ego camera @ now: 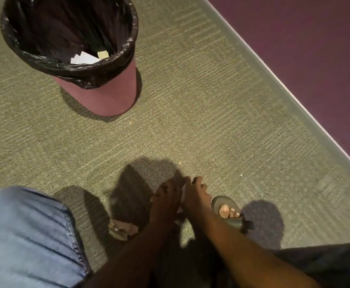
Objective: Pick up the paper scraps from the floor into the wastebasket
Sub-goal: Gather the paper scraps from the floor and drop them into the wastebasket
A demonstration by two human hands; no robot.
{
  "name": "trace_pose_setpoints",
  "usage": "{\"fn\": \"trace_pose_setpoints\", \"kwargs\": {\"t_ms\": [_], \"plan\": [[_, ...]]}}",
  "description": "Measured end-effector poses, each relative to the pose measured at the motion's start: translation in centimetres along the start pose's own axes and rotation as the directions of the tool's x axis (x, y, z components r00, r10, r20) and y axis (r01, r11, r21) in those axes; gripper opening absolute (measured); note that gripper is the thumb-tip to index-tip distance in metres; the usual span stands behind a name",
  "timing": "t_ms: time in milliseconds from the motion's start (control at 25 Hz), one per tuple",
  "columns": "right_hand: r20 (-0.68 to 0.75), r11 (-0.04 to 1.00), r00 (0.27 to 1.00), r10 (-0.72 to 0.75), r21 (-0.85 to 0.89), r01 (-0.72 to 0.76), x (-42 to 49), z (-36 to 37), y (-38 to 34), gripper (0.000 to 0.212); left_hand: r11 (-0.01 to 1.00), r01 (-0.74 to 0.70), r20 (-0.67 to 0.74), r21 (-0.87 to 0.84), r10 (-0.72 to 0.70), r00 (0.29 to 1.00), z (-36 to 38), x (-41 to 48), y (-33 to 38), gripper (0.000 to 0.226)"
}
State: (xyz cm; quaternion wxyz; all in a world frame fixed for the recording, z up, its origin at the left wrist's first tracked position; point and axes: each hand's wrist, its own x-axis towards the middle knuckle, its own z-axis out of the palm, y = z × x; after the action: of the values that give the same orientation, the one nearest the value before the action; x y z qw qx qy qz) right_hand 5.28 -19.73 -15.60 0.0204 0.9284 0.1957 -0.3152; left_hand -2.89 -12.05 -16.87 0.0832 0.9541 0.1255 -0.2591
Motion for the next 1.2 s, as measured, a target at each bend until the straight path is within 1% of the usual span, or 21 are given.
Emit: {"fn": "trace_pose_setpoints", "kwargs": {"t_ms": [80,120,200,240,280,360,440,520,600,640,720,760,840,920,960,1000,1040,1080,1120,1200], "plan": [[0.017,0.999,1.0,-0.025,0.023,0.024,-0.7,0.1,0.5,0.05,1.0,-0.012,-0.095,-0.028,0.009,0.995,0.2,0.1,0.1,0.054],[0.003,0.999,0.999,-0.047,0.016,0.047,-0.9,0.0,0.7,0.053,0.999,-0.016,-0.093,-0.037,0.013,0.996,0.1,0.3,0.2,0.056],[-0.036,0.997,0.996,-0.082,-0.003,0.082,-0.9,0.2,1.0,0.047,0.997,-0.038,-0.079,-0.066,0.032,0.996,0.4,0.8,0.2,0.065],[-0.048,0.996,0.995,-0.087,-0.008,0.087,-0.6,0.2,1.1,0.041,0.996,-0.054,-0.098,-0.067,0.048,0.994,0.8,1.0,0.2,0.064],[-0.044,0.996,0.995,-0.085,-0.007,0.084,-0.3,0.1,1.2,0.038,0.994,-0.078,-0.124,-0.074,0.068,0.99,1.2,1.1,0.2,0.058],[0.023,0.998,0.998,-0.063,0.023,0.063,0.6,-0.4,1.3,0.034,0.985,-0.102,-0.142,-0.142,0.082,0.986,1.7,1.4,0.1,0.048],[0.13,0.997,0.99,-0.055,0.061,0.047,1.5,-0.9,1.3,0.026,0.962,-0.119,-0.12,-0.247,0.092,0.988,1.3,1.6,-0.4,0.049],[0.182,0.995,0.981,-0.068,0.078,0.054,2.2,-1.0,1.2,0.022,0.907,-0.135,-0.089,-0.399,0.108,0.99,0.2,1.7,-1.0,0.044],[0.178,0.994,0.979,-0.099,0.07,0.088,2.8,-0.7,1.0,0.022,0.784,-0.135,-0.083,-0.606,0.107,0.991,0.3,2.3,-1.7,0.041],[0.18,0.991,0.977,-0.115,0.083,0.102,3.0,-0.5,1.0,0.022,0.722,-0.1,-0.075,-0.684,0.066,0.995,0.0,2.1,-1.9,0.04],[0.173,0.984,0.974,-0.149,0.128,0.127,3.1,-0.1,0.9,0.023,0.617,-0.085,-0.114,-0.783,-0.007,0.993,0.0,1.8,-2.3,0.036],[0.16,0.975,0.973,-0.168,0.17,0.141,3.2,0.1,1.0,0.021,0.588,-0.092,-0.13,-0.804,-0.023,0.991,0.1,1.8,-2.5,0.035],[0.136,0.949,0.974,-0.179,0.285,0.135,3.8,0.0,0.9,0.013,0.574,-0.102,-0.151,-0.812,-0.037,0.988,-1.0,1.9,-3.1,0.034],[0.127,0.892,0.987,-0.1,0.452,0.033,4.6,-0.9,0.0,0.006,0.607,-0.095,-0.171,-0.789,-0.069,0.983,-3.0,2.7,-4.3,0.034],[0.102,0.849,0.994,-0.044,0.529,-0.017,5.0,-1.8,-0.6,0.006,0.637,-0.073,-0.17,-0.767,-0.091,0.981,-3.9,3.3,-4.9,0.026],[0.068,0.809,0.998,-0.004,0.587,-0.037,5.6,-2.7,-1.1,0.008,0.66,-0.074,-0.193,-0.748,-0.109,0.975,-4.8,3.6,-5.5,0.018],[0.041,0.801,0.999,0.008,0.597,-0.031,6.0,-3.7,-1.6,0.013,0.661,-0.06,-0.2,-0.748,-0.138,0.97,-5.7,3.9,-6.1,0.016],[0.028,0.812,0.999,-0.014,0.584,-0.005,6.6,-4.6,-1.9,0.019,0.66,-0.046,-0.211,-0.75,-0.173,0.962,-6.2,4.2,-6.8,0.017],[0.023,0.833,0.998,-0.054,0.552,0.032,6.9,-5.6,-2.4,0.022,0.662,-0.003,-0.198,-0.749,-0.22,0.955,-6.9,4.4,-7.6,0.019],[0.032,0.839,0.991,-0.129,0.537,0.092,7.5,-6.4,-3.5,0.019,0.691,0.084,-0.18,-0.717,-0.301,0.937,-7.7,4.8,-9.4,0.027]]}}
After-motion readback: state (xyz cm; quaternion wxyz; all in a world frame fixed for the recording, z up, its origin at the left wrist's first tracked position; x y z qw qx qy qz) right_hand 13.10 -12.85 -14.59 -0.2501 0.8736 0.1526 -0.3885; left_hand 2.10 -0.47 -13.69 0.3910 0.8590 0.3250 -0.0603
